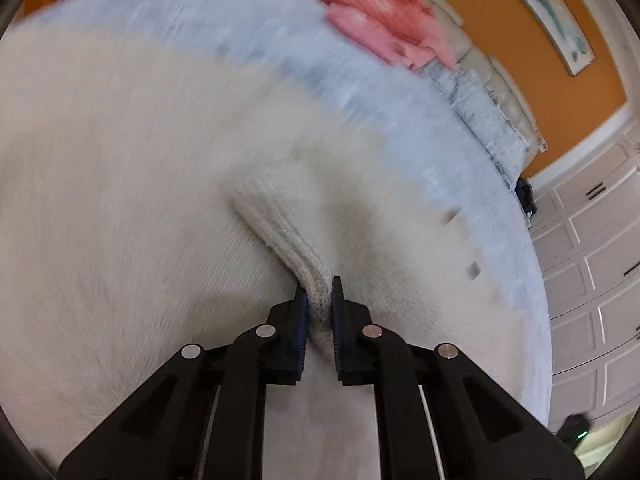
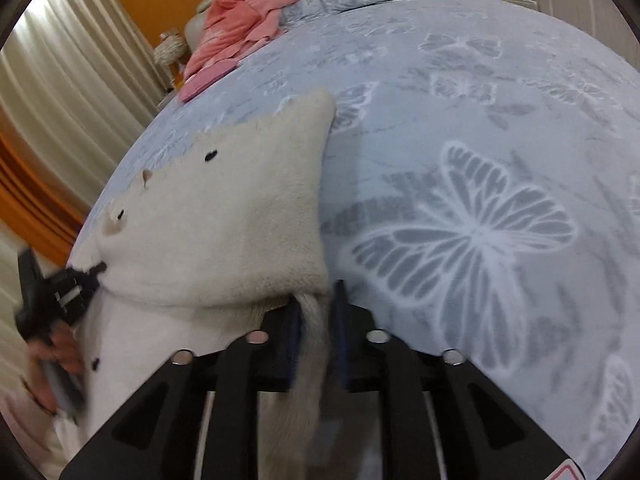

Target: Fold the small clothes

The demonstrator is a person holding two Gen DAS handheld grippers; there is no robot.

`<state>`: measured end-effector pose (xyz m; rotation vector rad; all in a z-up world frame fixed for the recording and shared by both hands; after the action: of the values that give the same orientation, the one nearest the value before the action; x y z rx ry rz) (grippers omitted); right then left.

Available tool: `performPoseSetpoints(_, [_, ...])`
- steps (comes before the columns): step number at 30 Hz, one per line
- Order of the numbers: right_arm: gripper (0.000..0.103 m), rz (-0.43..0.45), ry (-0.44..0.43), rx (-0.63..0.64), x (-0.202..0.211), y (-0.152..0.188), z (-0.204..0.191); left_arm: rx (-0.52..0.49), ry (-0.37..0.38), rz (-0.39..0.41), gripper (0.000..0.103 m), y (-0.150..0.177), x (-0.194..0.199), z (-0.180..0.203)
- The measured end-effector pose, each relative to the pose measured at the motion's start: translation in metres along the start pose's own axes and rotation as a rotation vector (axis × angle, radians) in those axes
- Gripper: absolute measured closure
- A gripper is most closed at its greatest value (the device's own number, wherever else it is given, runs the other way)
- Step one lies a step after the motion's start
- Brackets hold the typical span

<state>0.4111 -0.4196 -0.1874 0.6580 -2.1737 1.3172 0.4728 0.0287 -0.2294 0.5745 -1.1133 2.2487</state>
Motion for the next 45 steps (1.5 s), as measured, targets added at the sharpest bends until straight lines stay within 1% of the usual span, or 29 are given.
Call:
performPoseSetpoints(3, [0.073,0.063,0.0,0.036,0.026,-0.02,-0.009,0.033,0.052,0.058,0.091,0.0,0.006,-0.003])
performPoseSetpoints(5, [0.061,0.124,0.007,0.065,0.039,-0.045,-0.011,0.04,0.085,0.083,0.091,0.0,0.003,-0.006])
performPoseSetpoints(7, [0.047,0.146,-0.008,0.054,0.03,-0.076,-0.016,0.065,0.117,0.097,0.091,-0.001,0.002,-0.009])
performPoseSetpoints(9, [0.046,0.095,-0.038,0.052,0.005,-0.088,-0.024,0.093,0.163,0.114,0.091,-0.002,0.003,-0.011])
performPoseSetpoints(12, [0.046,-0.004,0.012,0.054,-0.058,-0.107,-0.024,0.098,0.183,0.125,0.091,0.0,0.005,-0.015])
performPoseSetpoints(14, [0.046,-0.051,0.046,0.012,-0.091,-0.102,-0.018,0.088,0.18,0.129,0.091,0.0,0.006,-0.013])
performPoseSetpoints(15, [0.054,-0.068,0.045,-0.005,-0.1,-0.099,-0.017,0.085,0.18,0.131,0.091,0.001,0.006,-0.013])
performPoseSetpoints(16, [0.093,-0.095,0.011,-0.045,-0.113,-0.101,-0.015,0.083,0.181,0.132,0.091,0.004,0.01,-0.015])
performPoseSetpoints(18, [0.094,-0.059,-0.02,-0.082,-0.113,-0.105,-0.017,0.083,0.186,0.135,0.091,0.006,0.014,-0.018])
performPoseSetpoints(20, [0.095,0.084,-0.055,-0.111,-0.093,-0.126,-0.015,0.081,0.189,0.139,0.091,0.007,0.014,-0.019])
performPoseSetpoints(21, [0.095,0.107,-0.033,-0.1,-0.091,-0.128,-0.009,0.077,0.189,0.142,0.091,0.007,0.014,-0.018])
performPoseSetpoints(23, [0.095,-0.042,0.076,-0.043,-0.124,-0.104,0.011,0.066,0.183,0.142,0.091,0.012,0.016,-0.018])
performPoseSetpoints(24, [0.095,-0.049,0.072,-0.023,-0.128,-0.1,0.014,0.064,0.183,0.141,0.091,0.013,0.016,-0.019])
performPoseSetpoints(26, [0.09,-0.011,0.083,-0.039,-0.112,-0.112,0.01,0.066,0.184,0.142,0.091,0.013,0.016,-0.019])
performPoseSetpoints(28, [0.084,0.035,0.038,-0.103,-0.086,-0.12,0.004,0.067,0.184,0.141,0.091,0.012,0.015,-0.019])
performPoseSetpoints(30, [0.082,0.089,0.003,-0.095,-0.057,-0.118,-0.008,0.074,0.188,0.138,0.091,0.011,0.015,-0.019])
performPoseSetpoints(32, [0.078,0.075,-0.049,-0.074,-0.033,-0.1,-0.027,0.112,0.221,0.131,0.089,0.008,0.017,-0.021])
performPoseSetpoints(34, [0.063,0.021,-0.079,-0.018,-0.011,-0.07,-0.041,0.154,0.238,0.116,0.087,0.004,0.019,-0.021])
performPoseSetpoints(35, [0.055,0.011,-0.055,0.015,-0.004,-0.057,-0.041,0.165,0.219,0.114,0.079,0.0,0.021,-0.02])
performPoseSetpoints(36, [0.039,0.008,-0.035,0.041,-0.002,-0.048,-0.043,0.172,0.199,0.126,0.071,-0.004,0.024,-0.019])
performPoseSetpoints(37, [0.032,-0.001,0.01,0.086,-0.001,-0.033,-0.04,0.183,0.184,0.151,0.053,-0.01,0.029,-0.017])
performPoseSetpoints(38, [0.032,-0.023,0.039,0.113,-0.006,-0.022,-0.036,0.202,0.162,0.193,0.034,-0.019,0.032,-0.016])
performPoseSetpoints(39, [0.035,-0.058,0.043,0.112,-0.015,-0.01,-0.034,0.225,0.135,0.223,0.028,-0.026,0.033,-0.017])
performPoseSetpoints(40, [0.062,-0.088,0.024,0.091,-0.02,-0.001,-0.03,0.263,0.111,0.226,0.026,-0.032,0.027,-0.019])
performPoseSetpoints(41, [0.081,-0.111,-0.012,0.059,-0.024,0.005,-0.029,0.279,0.099,0.208,0.03,-0.034,0.021,-0.02])
performPoseSetpoints(42, [0.086,-0.117,-0.037,0.011,-0.027,0.003,-0.027,0.275,0.074,0.186,0.04,-0.035,0.014,-0.02])
performPoseSetpoints(43, [0.088,-0.074,-0.055,-0.047,-0.018,-0.004,-0.027,0.227,0.037,0.146,0.072,-0.035,0.005,-0.018])
performPoseSetpoints(44, [0.088,-0.026,-0.08,-0.074,-0.01,-0.015,-0.026,0.187,0.017,0.108,0.092,-0.033,0.001,-0.016])
performPoseSetpoints(45, [0.088,-0.001,-0.081,-0.074,-0.005,-0.019,-0.025,0.156,-0.001,0.093,0.092,-0.031,0.001,-0.016])
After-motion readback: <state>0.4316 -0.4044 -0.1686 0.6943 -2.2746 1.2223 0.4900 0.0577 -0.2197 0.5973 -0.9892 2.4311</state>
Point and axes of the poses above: each gripper's, at about its wrist camera, not at the fingertips, and x roughly against the way its jaws point, z to its right, y to its underside, the point moved 7 cm from there along -x, roughly the way its jaws point, and after that the axes turned 11 degrees about z, right-handed, at the moved point
